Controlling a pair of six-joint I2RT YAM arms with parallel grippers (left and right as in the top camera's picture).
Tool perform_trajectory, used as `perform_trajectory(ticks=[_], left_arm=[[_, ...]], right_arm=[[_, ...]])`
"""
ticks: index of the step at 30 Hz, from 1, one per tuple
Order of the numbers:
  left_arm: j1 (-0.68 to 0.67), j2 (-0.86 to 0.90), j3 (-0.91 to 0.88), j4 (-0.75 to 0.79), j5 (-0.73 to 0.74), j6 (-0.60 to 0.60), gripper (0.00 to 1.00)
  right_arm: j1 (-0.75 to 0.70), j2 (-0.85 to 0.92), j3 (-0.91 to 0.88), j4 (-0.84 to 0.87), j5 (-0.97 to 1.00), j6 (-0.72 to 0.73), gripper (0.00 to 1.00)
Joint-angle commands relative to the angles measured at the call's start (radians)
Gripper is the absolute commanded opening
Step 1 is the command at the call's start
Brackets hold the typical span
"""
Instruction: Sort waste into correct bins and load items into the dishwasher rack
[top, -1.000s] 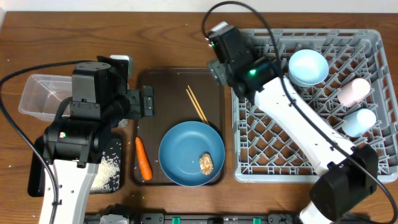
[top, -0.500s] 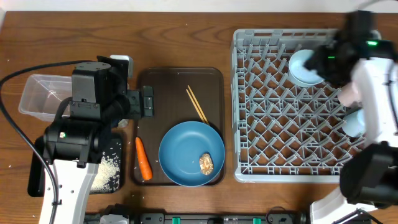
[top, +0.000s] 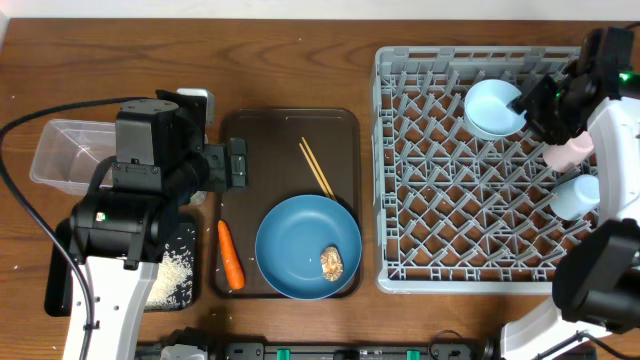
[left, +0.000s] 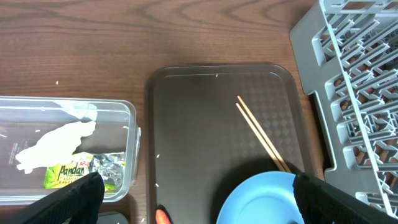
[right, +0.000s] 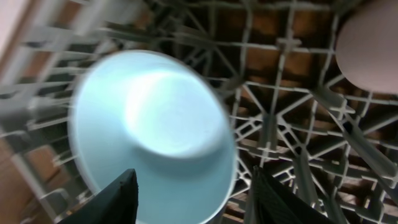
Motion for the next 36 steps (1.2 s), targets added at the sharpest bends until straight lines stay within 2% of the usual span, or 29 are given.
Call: perform_trajectory(ticks=[1, 6, 10, 13, 16, 19, 26, 32, 36], left_arm=[[0.006, 0.002, 0.021, -0.002, 0.01, -0.005, 0.98], [0.006, 0.002, 0.021, -0.002, 0.01, -0.005, 0.98], [0.006, 0.002, 0.021, -0.002, 0.01, -0.005, 0.98], [0.006, 0.002, 0.021, -0.002, 0.01, -0.005, 0.98], [0.006, 0.002, 0.021, -0.002, 0.01, -0.005, 0.98], [0.006, 0.002, 0.021, -0.002, 0.01, -0.005, 0.98], [0.006, 0.002, 0.021, -0.002, 0.01, -0.005, 0.98], [0.006, 0.002, 0.021, -0.002, 0.01, -0.005, 0.98], [0.006, 0.002, 0.021, -0.002, 0.01, -0.005, 0.98]], right_arm=[[0.0, 0.028, -0.03, 0.008, 0.036, 0.05, 0.51], [0.001, 0.029, -0.042, 0.024, 0.062, 0.05, 0.42], [0.002, 0.031, -0.092, 0.086, 0.063, 0.05, 0.4], [0.001, 0.032, -0.14, 0.148, 0.037, 0.067, 0.31], [0.002, 0.03, -0.139, 0.171, 0.02, 0.064, 0.11], [0.002, 0.015, -0.129, 0.179, 0.021, 0.031, 0.02], [0.012, -0.09, -0.087, 0.146, 0.136, -0.116, 0.01], [0.097, -0.201, -0.087, 0.096, 0.48, -0.178, 0.01], [0.191, -0.209, -0.087, 0.045, 0.729, -0.195, 0.01]])
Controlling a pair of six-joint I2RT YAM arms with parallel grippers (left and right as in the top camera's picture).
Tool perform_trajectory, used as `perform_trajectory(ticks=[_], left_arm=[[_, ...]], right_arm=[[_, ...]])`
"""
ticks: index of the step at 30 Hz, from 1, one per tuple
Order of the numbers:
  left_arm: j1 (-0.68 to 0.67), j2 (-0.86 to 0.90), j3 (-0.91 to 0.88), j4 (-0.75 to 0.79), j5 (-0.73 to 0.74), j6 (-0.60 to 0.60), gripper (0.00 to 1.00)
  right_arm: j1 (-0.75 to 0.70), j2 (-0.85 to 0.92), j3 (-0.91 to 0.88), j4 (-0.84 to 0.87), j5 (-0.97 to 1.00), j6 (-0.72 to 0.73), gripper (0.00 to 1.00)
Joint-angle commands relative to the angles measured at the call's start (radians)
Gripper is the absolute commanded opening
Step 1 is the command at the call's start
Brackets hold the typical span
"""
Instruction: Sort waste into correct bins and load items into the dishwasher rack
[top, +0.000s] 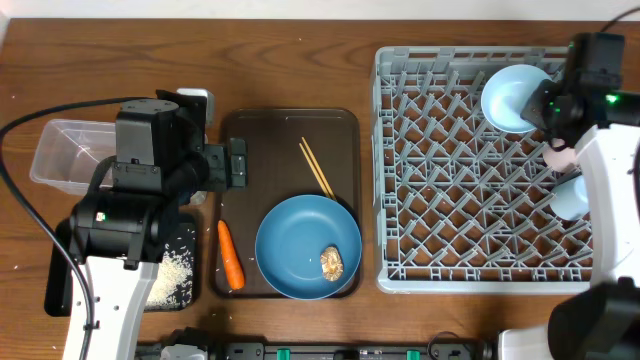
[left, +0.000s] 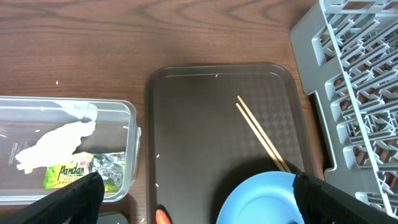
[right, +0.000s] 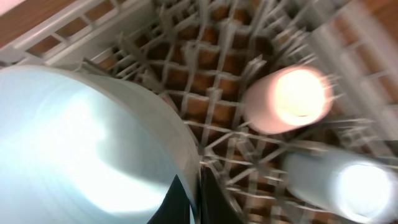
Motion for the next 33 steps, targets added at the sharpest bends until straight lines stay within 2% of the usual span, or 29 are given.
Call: perform_trajectory(ticks=[1, 4, 9, 14, 18, 20, 22, 33], left_arm=[[0.006, 0.002, 0.021, -0.002, 0.01, -0.005, 0.98], [0.006, 0.002, 0.021, -0.002, 0.01, -0.005, 0.98], [0.006, 0.002, 0.021, -0.002, 0.01, -0.005, 0.98], [0.006, 0.002, 0.021, -0.002, 0.01, -0.005, 0.98], [0.006, 0.002, 0.021, -0.002, 0.01, -0.005, 0.98], [0.006, 0.002, 0.021, -0.002, 0.01, -0.005, 0.98], [0.006, 0.002, 0.021, -0.002, 0.01, -0.005, 0.98], [0.006, 0.002, 0.021, -0.002, 0.01, -0.005, 0.98]], right_arm=[[0.087, 0.007, 0.012, -0.043, 0.344, -0.042, 0.01], [0.164, 0.037, 0.012, -0.083, 0.538, -0.006, 0.01], [0.243, 0.092, 0.012, -0.108, 0.725, 0.033, 0.01], [0.261, 0.148, 0.012, -0.086, 0.875, 0.029, 0.01], [0.26, 0.187, 0.012, 0.031, 1.018, -0.15, 0.01], [0.259, 0.201, 0.012, 0.109, 1.019, -0.257, 0.01], [0.261, 0.211, 0.012, 0.14, 1.004, -0.305, 0.01], [0.276, 0.245, 0.01, 0.134, 0.958, -0.345, 0.01]])
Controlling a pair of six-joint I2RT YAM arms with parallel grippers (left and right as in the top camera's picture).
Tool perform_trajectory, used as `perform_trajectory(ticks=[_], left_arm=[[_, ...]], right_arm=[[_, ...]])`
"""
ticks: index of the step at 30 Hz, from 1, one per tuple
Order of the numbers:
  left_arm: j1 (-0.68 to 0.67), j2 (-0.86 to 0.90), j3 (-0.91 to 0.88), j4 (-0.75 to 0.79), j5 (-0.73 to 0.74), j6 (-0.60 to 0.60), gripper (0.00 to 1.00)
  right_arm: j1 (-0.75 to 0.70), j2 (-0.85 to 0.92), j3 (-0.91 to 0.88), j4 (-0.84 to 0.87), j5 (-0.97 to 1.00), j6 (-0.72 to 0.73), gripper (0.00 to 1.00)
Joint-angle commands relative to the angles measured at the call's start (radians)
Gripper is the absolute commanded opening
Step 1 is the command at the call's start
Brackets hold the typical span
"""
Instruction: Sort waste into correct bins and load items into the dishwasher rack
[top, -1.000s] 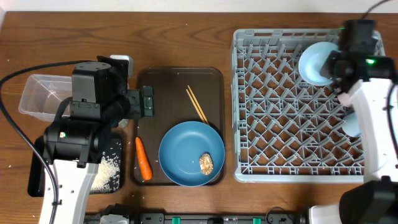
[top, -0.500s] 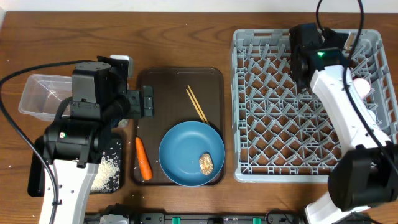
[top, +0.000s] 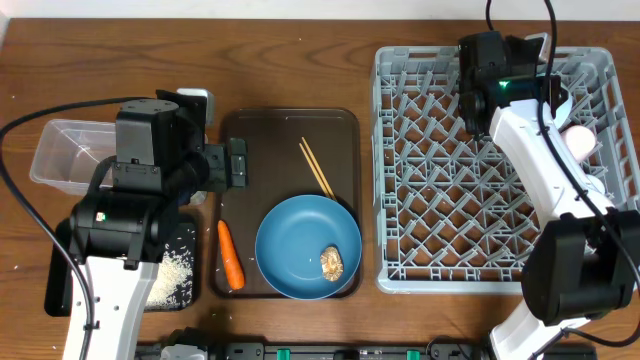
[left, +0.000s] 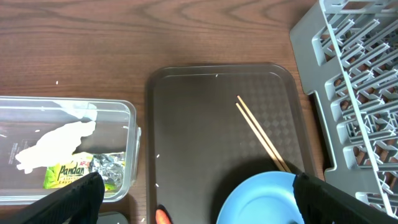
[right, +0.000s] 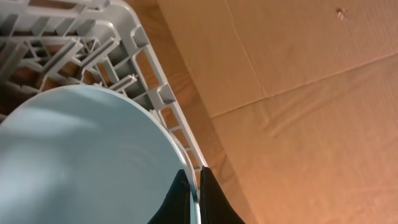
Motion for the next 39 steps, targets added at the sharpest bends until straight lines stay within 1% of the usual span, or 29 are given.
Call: perform_trajectory(ticks=[1, 8, 15, 21, 29, 31, 35, 37, 39], left_arm=[[0.006, 0.002, 0.021, -0.002, 0.01, -0.005, 0.98], [0.006, 0.002, 0.021, -0.002, 0.01, -0.005, 0.98], [0.006, 0.002, 0.021, -0.002, 0.01, -0.005, 0.98], [0.006, 0.002, 0.021, -0.002, 0.01, -0.005, 0.98], [0.006, 0.002, 0.021, -0.002, 0.01, -0.005, 0.98], [0.006, 0.002, 0.021, -0.002, 0.01, -0.005, 0.98], [0.006, 0.002, 0.021, -0.002, 0.01, -0.005, 0.98], [0.006, 0.002, 0.021, -0.002, 0.01, -0.005, 0.98], [0.006, 0.002, 0.021, -0.002, 0.01, -0.005, 0.98]], right_arm=[[0.024, 0.024, 0.006, -0.004, 0.006, -0.031, 0.01], [0.055, 0.08, 0.006, -0.004, 0.005, -0.032, 0.01], [0.074, 0.154, 0.006, -0.003, 0.019, -0.08, 0.01], [0.082, 0.139, 0.008, 0.027, 0.049, -0.08, 0.01], [0.098, 0.109, 0.008, 0.023, 0.059, -0.082, 0.01], [0.108, 0.108, 0.008, 0.027, 0.07, -0.112, 0.01], [0.127, 0.108, 0.008, 0.052, 0.156, -0.167, 0.01], [0.127, 0.108, 0.008, 0.086, 0.208, -0.212, 0.01], [0.124, 0.108, 0.008, 0.114, 0.221, -0.268, 0.01]])
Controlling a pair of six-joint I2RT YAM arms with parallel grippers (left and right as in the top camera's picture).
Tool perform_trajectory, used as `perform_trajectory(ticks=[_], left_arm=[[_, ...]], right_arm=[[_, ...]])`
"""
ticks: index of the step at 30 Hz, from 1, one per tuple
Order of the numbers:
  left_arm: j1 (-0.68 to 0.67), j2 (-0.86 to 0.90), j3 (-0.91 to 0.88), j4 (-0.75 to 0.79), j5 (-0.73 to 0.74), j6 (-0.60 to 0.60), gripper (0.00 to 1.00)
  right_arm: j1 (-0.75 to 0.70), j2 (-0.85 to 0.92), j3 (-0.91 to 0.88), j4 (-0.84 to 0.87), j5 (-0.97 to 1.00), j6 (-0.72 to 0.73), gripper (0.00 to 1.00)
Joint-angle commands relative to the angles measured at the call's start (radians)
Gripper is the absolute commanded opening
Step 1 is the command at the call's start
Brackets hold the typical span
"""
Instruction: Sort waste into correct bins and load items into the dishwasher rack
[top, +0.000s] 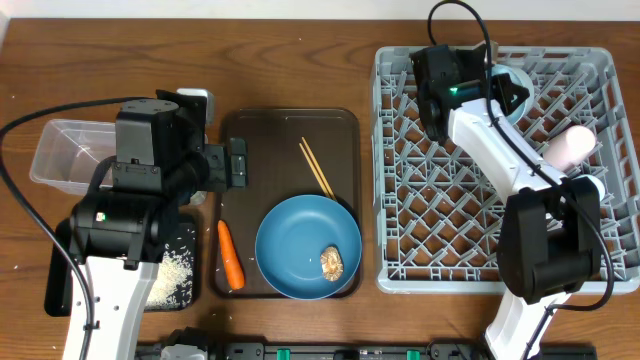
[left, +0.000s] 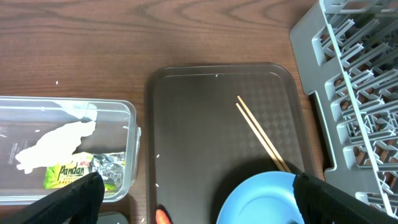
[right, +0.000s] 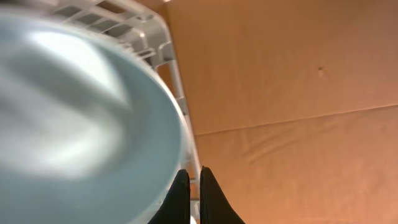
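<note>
My right gripper (right: 194, 194) is shut on the rim of a light blue bowl (right: 81, 118), held tilted over the back left part of the grey dishwasher rack (top: 400, 200). Overhead, only an edge of the bowl (top: 512, 82) shows beside the right wrist. A pink cup (top: 568, 145) and a pale blue cup (top: 592, 186) lie in the rack at the right. My left gripper (left: 205, 200) hangs open above the brown tray (left: 199, 124), which holds a blue plate (top: 307, 247) with a food scrap (top: 332, 262), chopsticks (left: 261, 134) and a carrot (top: 231, 255).
A clear container (left: 68, 149) with wrappers and foil stands left of the tray. A black bin (top: 172, 278) with rice sits under the left arm. Brown cardboard (right: 298, 93) lies beyond the rack's back edge.
The right arm has moved left along the back of the rack with the bowl in its grip, and the bowl's edge now shows overhead. The left arm has not moved.
My right gripper was open around the light blue bowl in the rack's back right part. Then it was shut on the bowl's rim near the back right corner. Later it held the bowl over the back middle, and now further left. The left arm stayed still.
</note>
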Motion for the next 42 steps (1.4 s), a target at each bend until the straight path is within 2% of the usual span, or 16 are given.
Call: perform_trajectory(ticks=[1, 6, 10, 13, 17, 22, 27, 31, 34, 37, 42], left_arm=[[0.006, 0.002, 0.021, -0.002, 0.01, -0.005, 0.98], [0.006, 0.002, 0.021, -0.002, 0.01, -0.005, 0.98], [0.006, 0.002, 0.021, -0.002, 0.01, -0.005, 0.98], [0.006, 0.002, 0.021, -0.002, 0.01, -0.005, 0.98], [0.006, 0.002, 0.021, -0.002, 0.01, -0.005, 0.98], [0.006, 0.002, 0.021, -0.002, 0.01, -0.005, 0.98], [0.006, 0.002, 0.021, -0.002, 0.01, -0.005, 0.98], [0.006, 0.002, 0.021, -0.002, 0.01, -0.005, 0.98], [0.006, 0.002, 0.021, -0.002, 0.013, -0.005, 0.98], [0.006, 0.002, 0.021, -0.002, 0.013, -0.005, 0.98], [0.006, 0.005, 0.02, 0.032, 0.133, -0.062, 0.98]], right_arm=[[0.005, -0.023, 0.008, 0.028, 0.083, -0.111, 0.01], [0.005, -0.023, 0.008, 0.034, 0.153, -0.122, 0.01], [0.008, -0.023, 0.008, 0.032, 0.123, -0.12, 0.01], [0.015, -0.035, 0.008, 0.027, 0.083, -0.029, 0.01], [0.016, -0.098, 0.008, -0.035, -0.187, 0.107, 0.1], [-0.043, -0.206, 0.008, -0.091, -0.67, 0.307, 0.19], [-0.156, -0.305, 0.008, -0.119, -1.064, 0.369, 0.34], [-0.27, -0.374, 0.008, -0.133, -1.313, 0.419, 0.41], [-0.337, -0.406, 0.008, -0.143, -1.42, 0.42, 0.43], [-0.376, -0.422, 0.008, -0.183, -1.432, 0.419, 0.47], [-0.379, -0.396, 0.006, -0.257, -1.429, 0.393, 0.5]])
